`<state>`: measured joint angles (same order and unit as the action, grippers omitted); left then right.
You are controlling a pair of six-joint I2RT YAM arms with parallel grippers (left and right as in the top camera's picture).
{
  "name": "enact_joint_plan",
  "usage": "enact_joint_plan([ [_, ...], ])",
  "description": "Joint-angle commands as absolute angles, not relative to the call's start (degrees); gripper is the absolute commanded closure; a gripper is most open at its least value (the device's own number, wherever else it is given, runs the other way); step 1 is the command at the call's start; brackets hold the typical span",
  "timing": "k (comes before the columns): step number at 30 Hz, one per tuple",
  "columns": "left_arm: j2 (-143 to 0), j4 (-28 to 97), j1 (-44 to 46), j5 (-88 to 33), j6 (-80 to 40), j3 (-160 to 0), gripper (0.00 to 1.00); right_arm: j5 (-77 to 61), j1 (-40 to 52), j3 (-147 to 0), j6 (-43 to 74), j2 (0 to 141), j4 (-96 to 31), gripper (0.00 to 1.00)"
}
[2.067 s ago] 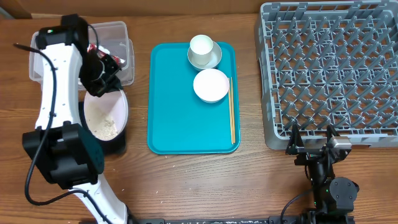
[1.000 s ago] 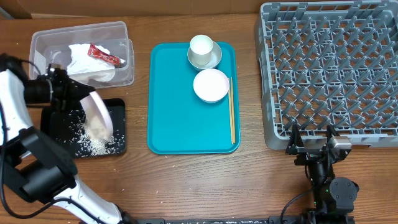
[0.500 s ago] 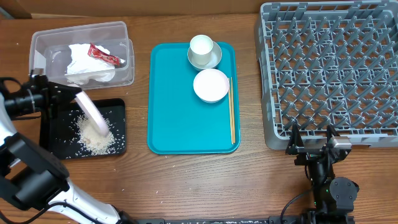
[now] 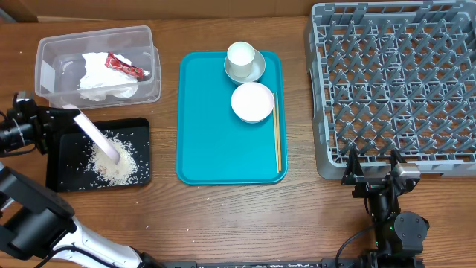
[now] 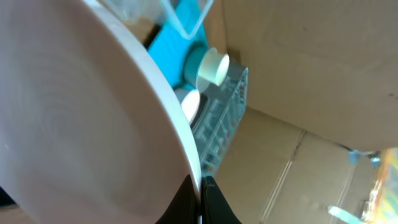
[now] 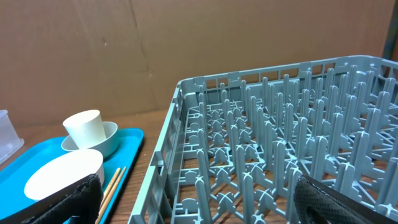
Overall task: Sort waste into correct bins and load items into the dishwasher
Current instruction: 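Tilt the plate with the left gripper to pour rice onto the black tray, then carry the emptied plate back and set it on the teal tray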
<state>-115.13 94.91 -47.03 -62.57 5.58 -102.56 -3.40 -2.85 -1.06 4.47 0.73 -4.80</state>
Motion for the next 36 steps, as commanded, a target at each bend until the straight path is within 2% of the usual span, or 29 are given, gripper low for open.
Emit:
enact_joint_plan([
  [1,-114.43,95.53,-47.33,-63.13,4.75,-102.26,0.96,-2.83,-2.55,-0.45,4.45,0.19,-4.62,0.00],
  [3,-114.41,96.53,-47.33,-66.15,8.88,-102.26,0.96,-2.83,-2.55,-0.45,4.45,0.19,-4.62,0.00],
  [10,-111.63,96.88,-44.12,-63.46,6.81,-99.13,0.96,-2.83,-2.55,-0.45,4.45,0.19,-4.62,0.00],
  [15,-105.80,96.88,-35.27,-62.78,6.81,-93.91,0.96,-2.83,-2.55,-0.45,4.45,0.19,-4.62,0.00],
  [24,-100.82,94.00,-11.94,-61.47,6.07,-92.01,0.96,-2.83,-2.55,-0.45,4.45,0.19,-4.62,0.00],
  [30,-100.82,81.21,4.49,-40.82,-13.74,-91.88,0.96,-2.83,-2.55,-0.45,4.45,0.19,-4.62,0.00],
  [32,-100.82,76.42,13.34,-27.66,-23.14,-91.88,0.96,-2.83,-2.55,-0.45,4.45,0.19,-4.62,0.00],
  [36,-101.25,71.77,24.36,-7.44,-33.58,-91.85,0.96,-2.83,-2.55,-0.45,4.45,0.19,-4.62,0.00],
])
